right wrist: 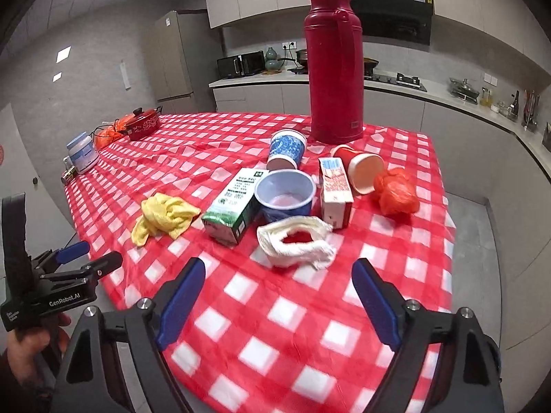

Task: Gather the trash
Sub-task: 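Grasp the yellow cloth with the left tool while the right tool grasps the white bag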

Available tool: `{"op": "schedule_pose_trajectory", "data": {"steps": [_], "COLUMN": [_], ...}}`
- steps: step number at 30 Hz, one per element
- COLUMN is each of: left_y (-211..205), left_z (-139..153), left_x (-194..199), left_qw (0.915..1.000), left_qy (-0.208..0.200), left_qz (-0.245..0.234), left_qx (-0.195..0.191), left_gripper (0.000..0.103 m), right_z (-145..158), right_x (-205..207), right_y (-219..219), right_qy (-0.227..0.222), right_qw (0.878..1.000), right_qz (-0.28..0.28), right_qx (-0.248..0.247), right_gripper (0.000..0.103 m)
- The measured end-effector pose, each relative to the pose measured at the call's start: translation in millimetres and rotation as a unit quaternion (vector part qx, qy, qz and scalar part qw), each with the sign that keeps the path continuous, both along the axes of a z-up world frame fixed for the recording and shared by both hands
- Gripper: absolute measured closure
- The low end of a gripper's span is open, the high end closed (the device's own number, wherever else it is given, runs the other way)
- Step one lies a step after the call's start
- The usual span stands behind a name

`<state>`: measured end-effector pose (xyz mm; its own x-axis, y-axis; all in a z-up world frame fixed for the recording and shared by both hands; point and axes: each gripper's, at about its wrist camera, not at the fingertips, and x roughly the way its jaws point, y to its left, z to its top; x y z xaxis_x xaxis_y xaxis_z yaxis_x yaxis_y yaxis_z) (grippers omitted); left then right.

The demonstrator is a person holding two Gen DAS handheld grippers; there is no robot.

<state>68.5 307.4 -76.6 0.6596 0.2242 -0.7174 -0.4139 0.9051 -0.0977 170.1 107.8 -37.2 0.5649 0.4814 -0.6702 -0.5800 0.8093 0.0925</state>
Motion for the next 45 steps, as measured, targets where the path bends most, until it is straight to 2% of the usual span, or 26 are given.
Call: {"op": "schedule_pose_trajectory", "data": {"steps": [4,8,11,20,29,32,33,35,37,45], "left_y": [17,32,42,61,71,71,71,71,71,69], "left_z": [-6,-12,-19,-37,-49,-48,-48,-46,-42,-24], "left_x": [13,24,33,64,86,91,92,92,92,83], "left_qw": [1.0000,1.0000,1.0000,0.9997,0.9988,0.9985,0.9984,0.9983,0.9983,0.9984], "left_qy": [-0.001,-0.003,0.000,0.010,0.013,0.008,0.005,-0.002,-0.009,-0.036], "left_qz": [0.000,0.000,0.000,-0.005,-0.013,-0.019,-0.020,-0.022,-0.025,-0.025], "left_qx": [-0.002,-0.005,-0.008,-0.022,-0.046,-0.052,-0.052,-0.053,-0.052,-0.035], "left_gripper": [0.017,0.020,0.022,0.027,0.044,0.054,0.057,0.063,0.068,0.071], "right_z": [-7,-17,-24,-44,-67,-73,-74,-75,-74,-59], "right_x": [17,38,56,94,128,134,135,137,137,125], "right_y": [19,32,39,57,68,70,71,71,69,64], "right_qy": [0.002,0.010,0.023,0.042,0.069,0.078,0.080,0.085,0.084,0.054], "right_qw": [1.000,1.000,0.999,0.998,0.995,0.994,0.994,0.993,0.992,0.993], "right_qz": [-0.006,-0.022,-0.034,-0.055,-0.073,-0.077,-0.078,-0.082,-0.086,-0.094], "right_qx": [-0.002,0.003,0.012,0.010,0.006,0.013,0.014,0.021,0.026,0.036], "right_gripper": [0.024,0.041,0.049,0.057,0.064,0.067,0.070,0.087,0.097,0.098]}}
